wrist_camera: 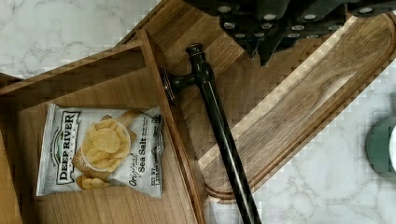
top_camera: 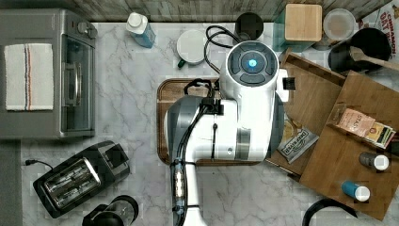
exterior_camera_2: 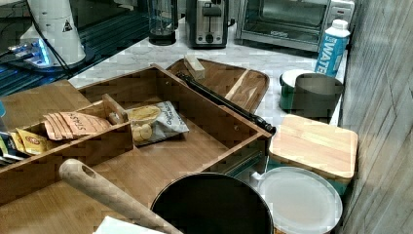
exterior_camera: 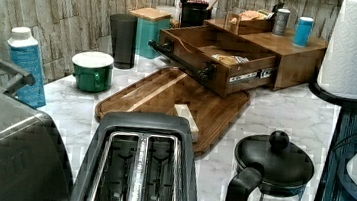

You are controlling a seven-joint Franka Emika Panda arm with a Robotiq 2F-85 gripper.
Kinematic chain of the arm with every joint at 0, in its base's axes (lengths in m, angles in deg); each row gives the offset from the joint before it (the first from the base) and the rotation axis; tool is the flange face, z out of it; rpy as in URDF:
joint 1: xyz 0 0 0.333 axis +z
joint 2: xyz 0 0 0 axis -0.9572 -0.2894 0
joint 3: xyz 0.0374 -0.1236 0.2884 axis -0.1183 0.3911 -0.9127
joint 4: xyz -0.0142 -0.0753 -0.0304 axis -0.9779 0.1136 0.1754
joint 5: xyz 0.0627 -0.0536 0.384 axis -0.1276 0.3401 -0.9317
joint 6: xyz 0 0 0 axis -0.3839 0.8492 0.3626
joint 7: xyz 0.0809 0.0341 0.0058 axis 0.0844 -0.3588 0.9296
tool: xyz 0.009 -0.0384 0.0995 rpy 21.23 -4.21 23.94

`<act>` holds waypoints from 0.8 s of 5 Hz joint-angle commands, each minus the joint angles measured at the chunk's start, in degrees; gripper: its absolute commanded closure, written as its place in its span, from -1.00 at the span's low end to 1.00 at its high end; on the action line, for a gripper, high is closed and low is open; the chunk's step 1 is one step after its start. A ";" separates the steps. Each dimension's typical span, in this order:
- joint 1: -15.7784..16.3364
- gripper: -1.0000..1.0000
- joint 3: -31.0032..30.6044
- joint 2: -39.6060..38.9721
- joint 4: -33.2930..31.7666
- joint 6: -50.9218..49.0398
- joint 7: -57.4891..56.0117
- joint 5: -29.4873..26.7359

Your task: Close the drawer.

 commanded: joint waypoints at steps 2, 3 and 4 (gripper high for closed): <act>-0.27 1.00 -0.05 -0.01 -6.30 9.09 -5.42 2.04; -0.21 1.00 -0.48 -2.08 -7.17 13.55 -9.05 3.21; 0.29 1.00 -0.77 -5.34 -4.68 14.38 -9.67 2.90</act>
